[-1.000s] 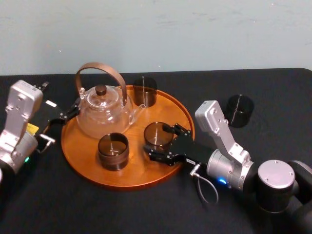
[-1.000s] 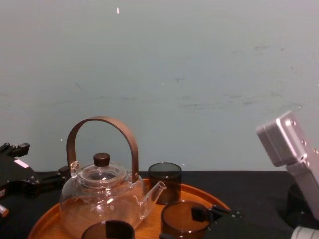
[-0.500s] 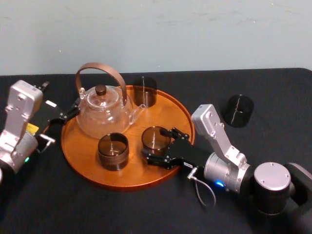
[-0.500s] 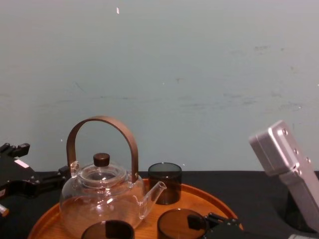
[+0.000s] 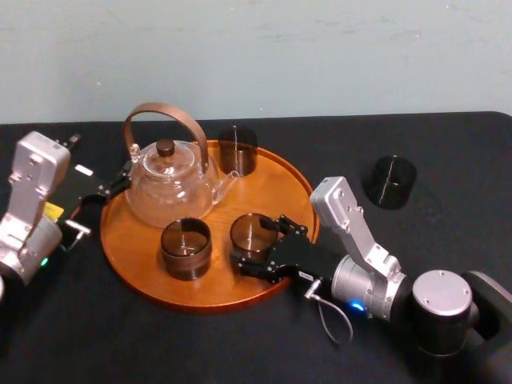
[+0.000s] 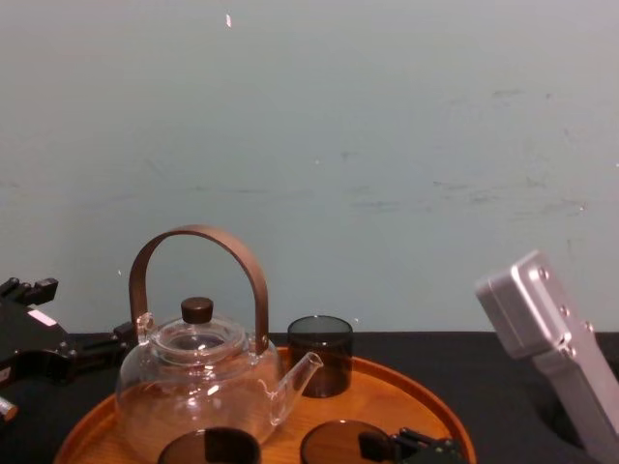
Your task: Pick up the glass from the table and place it on the tray.
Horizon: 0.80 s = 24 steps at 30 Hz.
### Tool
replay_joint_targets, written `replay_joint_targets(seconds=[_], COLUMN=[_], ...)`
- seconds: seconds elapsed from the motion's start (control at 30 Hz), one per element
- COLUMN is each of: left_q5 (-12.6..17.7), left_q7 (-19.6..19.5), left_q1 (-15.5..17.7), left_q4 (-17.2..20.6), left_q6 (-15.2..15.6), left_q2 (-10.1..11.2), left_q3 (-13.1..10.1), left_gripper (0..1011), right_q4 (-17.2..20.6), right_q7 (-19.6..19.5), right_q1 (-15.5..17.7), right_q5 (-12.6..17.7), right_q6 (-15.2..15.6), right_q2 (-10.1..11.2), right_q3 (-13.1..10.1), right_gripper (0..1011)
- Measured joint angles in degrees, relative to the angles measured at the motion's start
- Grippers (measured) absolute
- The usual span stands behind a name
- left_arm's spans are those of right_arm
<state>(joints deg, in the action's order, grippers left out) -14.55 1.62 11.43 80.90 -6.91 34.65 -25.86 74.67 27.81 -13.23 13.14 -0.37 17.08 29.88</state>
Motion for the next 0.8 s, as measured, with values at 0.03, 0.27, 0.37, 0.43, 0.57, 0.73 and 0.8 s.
replay_joint_targets(seconds=[0.03,0.27,0.37,0.43,0.57,0.73,0.8], left_q5=[0.0,0.0,0.0,0.0,0.0,0.0,0.0], left_q7=[0.0,0.0,0.0,0.0,0.0,0.0,0.0], left_q1=[0.0,0.0,0.0,0.01,0.0,0.0,0.0], left_q4=[0.0,0.0,0.0,0.0,0.0,0.0,0.0], left_q6=[0.0,0.0,0.0,0.0,0.0,0.0,0.0], left_q2=[0.0,0.0,0.0,0.0,0.0,0.0,0.0], left_q3=[0.0,0.0,0.0,0.0,0.0,0.0,0.0], left_gripper=[1002,1001,1001,1001,1001,1002,1001], right_q4=[-0.08,-0.56,-0.82,-0.95,-1.32,-1.61,-1.68], right_q7=[0.01,-0.18,-0.07,-0.06,0.16,0.34,0.34], right_q1=[-0.01,-0.02,-0.04,-0.07,-0.28,-0.42,-0.45], right_q5=[0.0,0.19,0.41,0.44,0.57,0.68,0.72], right_q6=[0.0,0.43,0.45,0.46,0.46,0.49,0.58], right_q2=[-0.03,-0.42,-0.5,-0.56,-0.65,-0.72,-0.75], right_q3=[0.01,-0.01,0.03,0.03,0.09,0.17,0.2], right_gripper=[905,904,905,905,905,904,905])
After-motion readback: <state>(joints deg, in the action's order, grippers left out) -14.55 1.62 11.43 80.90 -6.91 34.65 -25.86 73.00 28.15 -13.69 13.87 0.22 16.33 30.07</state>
